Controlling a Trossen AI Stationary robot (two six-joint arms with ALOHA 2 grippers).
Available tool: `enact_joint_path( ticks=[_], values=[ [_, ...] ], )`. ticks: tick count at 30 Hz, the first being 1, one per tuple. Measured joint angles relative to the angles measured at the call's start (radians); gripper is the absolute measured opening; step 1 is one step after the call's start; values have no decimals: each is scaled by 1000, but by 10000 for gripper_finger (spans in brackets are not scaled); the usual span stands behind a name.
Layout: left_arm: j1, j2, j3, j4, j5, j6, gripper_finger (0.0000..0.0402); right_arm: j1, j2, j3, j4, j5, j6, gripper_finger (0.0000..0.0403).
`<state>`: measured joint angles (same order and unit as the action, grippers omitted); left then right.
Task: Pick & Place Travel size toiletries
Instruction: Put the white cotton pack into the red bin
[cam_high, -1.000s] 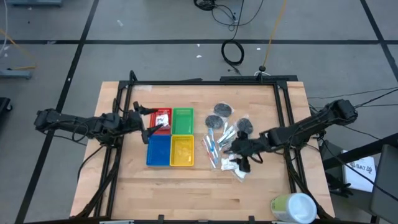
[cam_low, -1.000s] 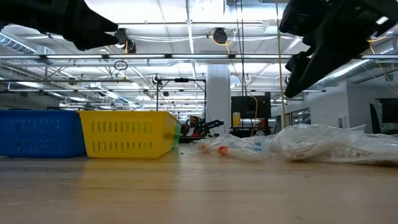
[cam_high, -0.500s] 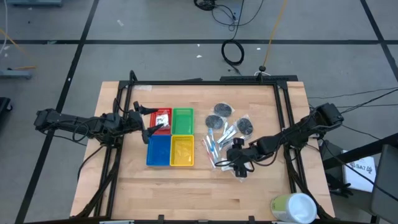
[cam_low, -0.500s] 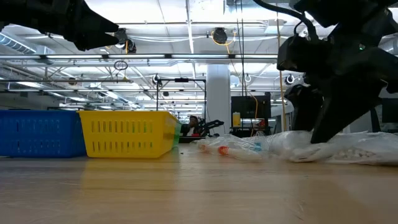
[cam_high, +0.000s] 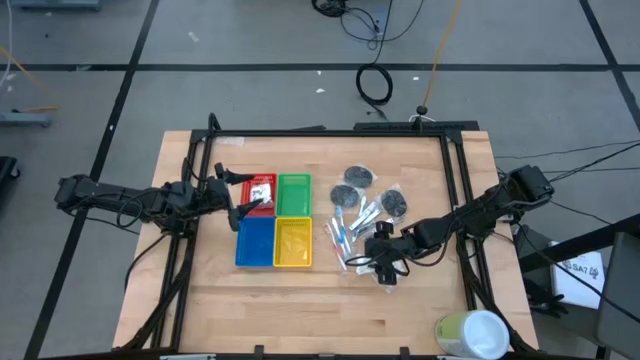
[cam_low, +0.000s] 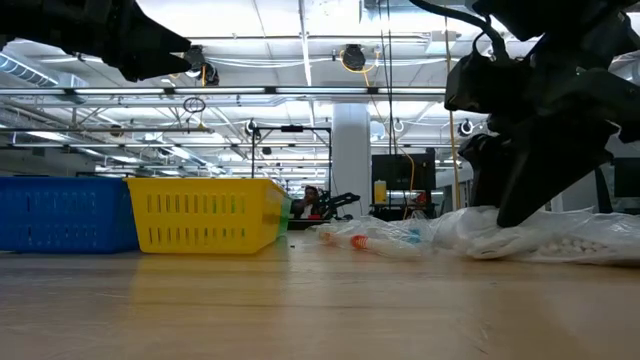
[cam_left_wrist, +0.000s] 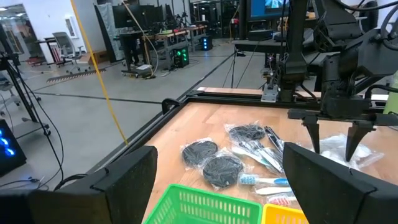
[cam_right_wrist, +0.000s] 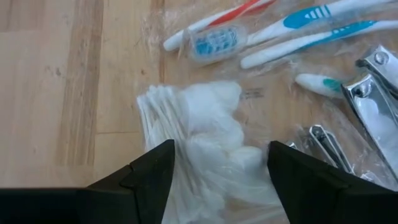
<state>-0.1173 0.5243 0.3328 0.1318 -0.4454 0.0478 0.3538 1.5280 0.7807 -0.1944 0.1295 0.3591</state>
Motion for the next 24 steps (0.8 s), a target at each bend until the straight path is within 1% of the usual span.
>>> enact_joint_path(
  ticks=[14,18,24],
  values=[
    [0,0,0,0,0,0,340,-13,0,0,2,-3,-32,104],
    [0,0,0,0,0,0,340,-20,0,0,3,-4,-32,78],
    [0,0,0,0,0,0,340,-27,-13,0,0,-4,-31,53]
  ],
)
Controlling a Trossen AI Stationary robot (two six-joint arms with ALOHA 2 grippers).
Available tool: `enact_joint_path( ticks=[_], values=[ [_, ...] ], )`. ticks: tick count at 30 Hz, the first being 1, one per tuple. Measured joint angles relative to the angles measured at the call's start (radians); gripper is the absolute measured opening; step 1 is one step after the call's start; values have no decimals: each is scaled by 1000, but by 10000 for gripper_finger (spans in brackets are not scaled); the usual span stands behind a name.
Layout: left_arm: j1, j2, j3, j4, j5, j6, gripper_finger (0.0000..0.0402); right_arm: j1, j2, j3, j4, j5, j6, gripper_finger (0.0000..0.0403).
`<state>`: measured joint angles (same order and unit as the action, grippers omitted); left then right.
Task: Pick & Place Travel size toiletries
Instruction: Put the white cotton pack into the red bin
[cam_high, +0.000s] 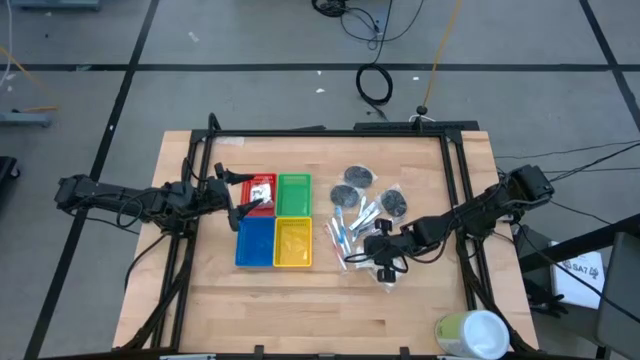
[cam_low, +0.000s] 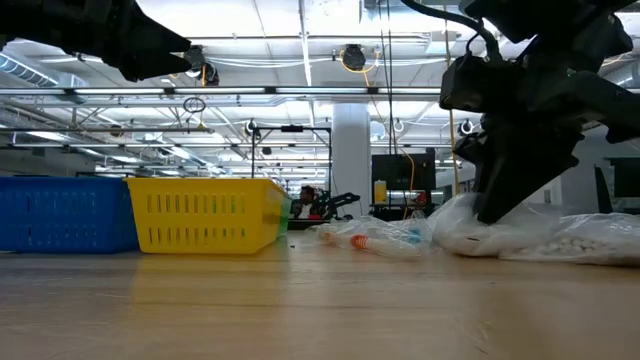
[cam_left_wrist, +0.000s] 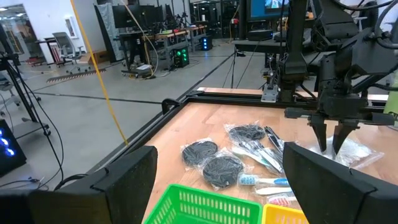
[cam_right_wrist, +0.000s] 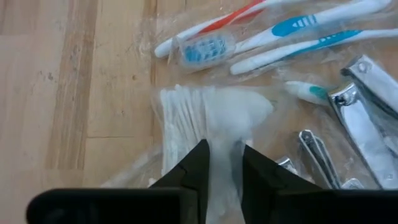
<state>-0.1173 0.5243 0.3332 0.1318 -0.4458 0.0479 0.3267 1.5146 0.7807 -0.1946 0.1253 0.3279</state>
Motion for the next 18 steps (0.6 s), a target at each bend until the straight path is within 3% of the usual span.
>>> enact_joint_path(
  ticks=[18],
  values=[
    [0,0,0,0,0,0,340,-4,-274,-1,55,63,-146,9]
  ],
)
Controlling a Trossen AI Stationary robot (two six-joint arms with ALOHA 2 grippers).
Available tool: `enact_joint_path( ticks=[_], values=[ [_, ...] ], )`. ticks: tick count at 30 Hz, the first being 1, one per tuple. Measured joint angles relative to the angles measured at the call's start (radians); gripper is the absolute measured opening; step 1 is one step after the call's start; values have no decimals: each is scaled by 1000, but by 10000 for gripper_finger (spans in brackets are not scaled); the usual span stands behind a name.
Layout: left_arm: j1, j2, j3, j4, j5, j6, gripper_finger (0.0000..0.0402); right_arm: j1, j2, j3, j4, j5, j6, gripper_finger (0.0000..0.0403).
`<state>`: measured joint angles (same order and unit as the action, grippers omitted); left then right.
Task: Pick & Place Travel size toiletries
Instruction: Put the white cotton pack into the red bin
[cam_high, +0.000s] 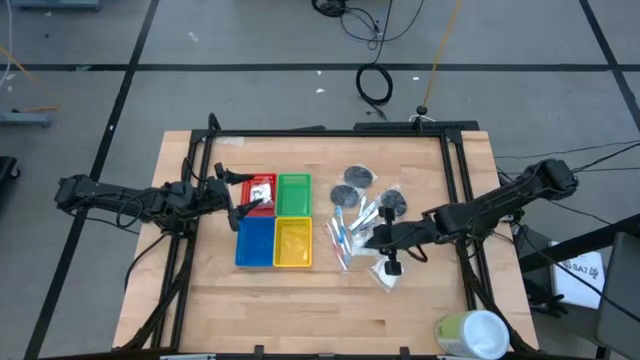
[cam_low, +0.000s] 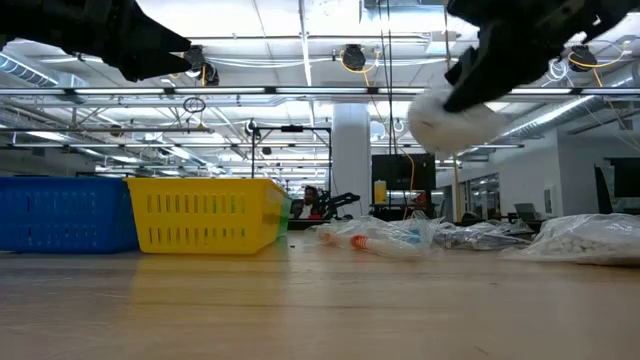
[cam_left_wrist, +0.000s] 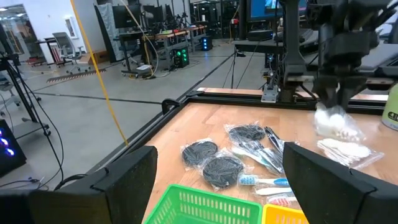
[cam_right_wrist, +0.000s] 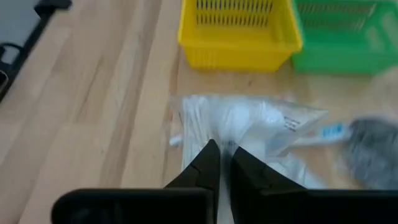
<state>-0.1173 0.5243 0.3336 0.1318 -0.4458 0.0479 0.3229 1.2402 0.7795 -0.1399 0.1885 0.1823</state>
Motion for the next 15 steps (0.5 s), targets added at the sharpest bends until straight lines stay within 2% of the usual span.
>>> enact_joint_path(
  ticks=[15],
  values=[
    [0,0,0,0,0,0,340,-86,-14,0,221,-6,-221,6]
  ],
)
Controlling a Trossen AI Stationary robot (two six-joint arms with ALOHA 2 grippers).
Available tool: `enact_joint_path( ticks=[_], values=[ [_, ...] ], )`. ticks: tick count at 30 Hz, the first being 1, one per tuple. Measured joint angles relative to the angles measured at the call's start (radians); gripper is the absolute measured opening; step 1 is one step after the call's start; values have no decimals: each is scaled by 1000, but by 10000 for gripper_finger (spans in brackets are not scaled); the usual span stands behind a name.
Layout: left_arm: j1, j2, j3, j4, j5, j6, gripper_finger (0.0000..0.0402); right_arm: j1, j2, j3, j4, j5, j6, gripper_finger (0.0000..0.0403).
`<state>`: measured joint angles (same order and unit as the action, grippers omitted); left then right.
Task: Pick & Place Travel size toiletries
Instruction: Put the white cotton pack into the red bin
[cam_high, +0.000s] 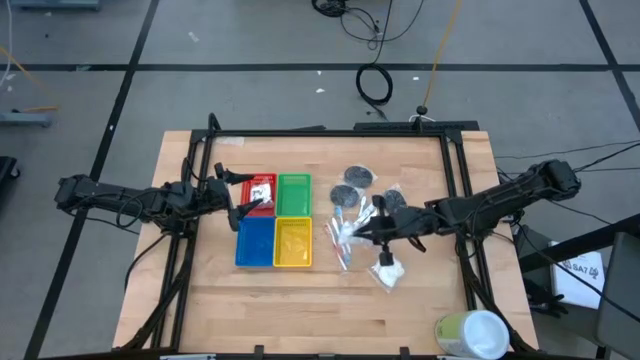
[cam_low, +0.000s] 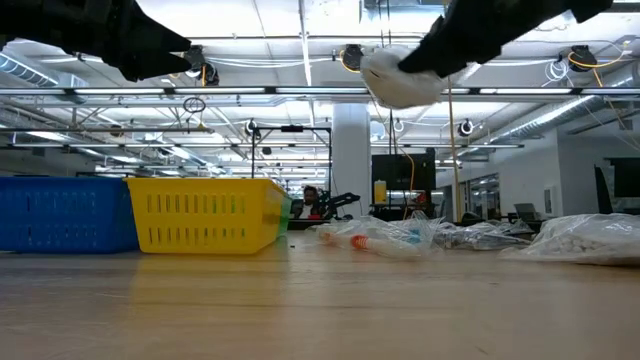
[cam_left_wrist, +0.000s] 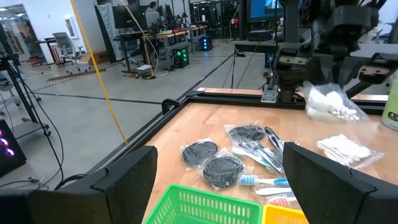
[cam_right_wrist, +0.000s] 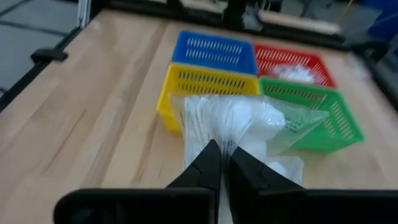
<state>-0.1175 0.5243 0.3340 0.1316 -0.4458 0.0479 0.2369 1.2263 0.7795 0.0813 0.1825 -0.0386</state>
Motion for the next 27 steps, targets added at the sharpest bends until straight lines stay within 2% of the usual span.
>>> enact_joint_path(
  ticks=[16,22,27],
  values=[
    [0,0,0,0,0,0,340,-129,3,-203,657,0,-156,6],
    [0,0,0,20,0,-7,340,-170,62,-219,772,0,-159,6],
    [0,36,1,121,22,-68,340,-191,156,-219,880,0,-189,6]
  ],
)
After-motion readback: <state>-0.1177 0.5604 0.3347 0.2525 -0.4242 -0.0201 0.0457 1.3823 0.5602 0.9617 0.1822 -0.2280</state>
